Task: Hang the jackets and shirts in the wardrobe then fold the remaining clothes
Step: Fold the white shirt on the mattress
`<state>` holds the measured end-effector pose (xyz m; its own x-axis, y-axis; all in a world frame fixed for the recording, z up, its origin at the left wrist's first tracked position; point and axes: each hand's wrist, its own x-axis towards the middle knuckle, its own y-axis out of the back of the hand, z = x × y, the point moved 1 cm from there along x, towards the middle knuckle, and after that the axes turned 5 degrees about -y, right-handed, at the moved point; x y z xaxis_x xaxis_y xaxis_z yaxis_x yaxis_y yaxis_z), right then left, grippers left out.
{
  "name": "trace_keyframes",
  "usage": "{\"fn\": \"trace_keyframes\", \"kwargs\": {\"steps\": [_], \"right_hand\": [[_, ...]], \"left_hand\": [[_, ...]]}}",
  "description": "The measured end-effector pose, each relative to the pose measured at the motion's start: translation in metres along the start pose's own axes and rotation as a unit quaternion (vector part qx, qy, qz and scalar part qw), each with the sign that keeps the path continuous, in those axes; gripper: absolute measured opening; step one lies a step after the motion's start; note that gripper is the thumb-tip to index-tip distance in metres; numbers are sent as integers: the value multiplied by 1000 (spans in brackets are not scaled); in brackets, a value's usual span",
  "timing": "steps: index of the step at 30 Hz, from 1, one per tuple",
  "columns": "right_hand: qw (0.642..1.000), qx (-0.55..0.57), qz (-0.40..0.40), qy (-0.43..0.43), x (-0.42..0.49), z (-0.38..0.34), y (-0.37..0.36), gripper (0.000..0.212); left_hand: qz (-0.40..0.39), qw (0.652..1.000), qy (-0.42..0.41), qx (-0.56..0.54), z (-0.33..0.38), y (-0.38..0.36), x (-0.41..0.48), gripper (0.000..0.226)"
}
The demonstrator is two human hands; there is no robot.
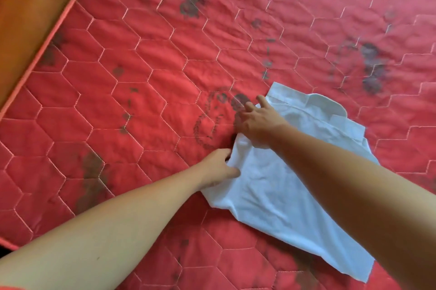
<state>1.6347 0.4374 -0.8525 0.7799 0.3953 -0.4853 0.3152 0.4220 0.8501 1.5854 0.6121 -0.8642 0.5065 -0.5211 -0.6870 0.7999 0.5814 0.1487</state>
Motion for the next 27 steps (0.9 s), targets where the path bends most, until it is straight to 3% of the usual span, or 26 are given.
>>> {"fn": "trace_keyframes", "kwargs": {"steps": [2,5,11,14,19,22,24,27], "right_hand": [[1000,-17,-6,5,-21,14,-3,37],[999,-16,-29,-6,-62,36,-10,34],[995,10,94,-32,-179,77,-54,24],[994,17,93,-54,-237,89,-86,41],[988,41,-51,-137,-300,91,-148,27],[968,100,-125,-194,-311,80,-176,34],[953,133,-158,-221,-313,73,-187,48],[931,197,-132,-278,-306,70,-194,47]], "left_hand": [[-25,999,-21,-6,22,-23,-2,12],[-61,998,-20,-10,49,-67,-5,25],[-99,994,-36,5,100,-179,-6,35],[-115,991,-65,9,116,-237,-5,32],[-176,981,-46,66,116,-307,5,51],[-201,972,-29,121,108,-319,14,60],[-172,969,-47,171,102,-312,19,54],[-6,950,-131,284,93,-281,31,42]]}}
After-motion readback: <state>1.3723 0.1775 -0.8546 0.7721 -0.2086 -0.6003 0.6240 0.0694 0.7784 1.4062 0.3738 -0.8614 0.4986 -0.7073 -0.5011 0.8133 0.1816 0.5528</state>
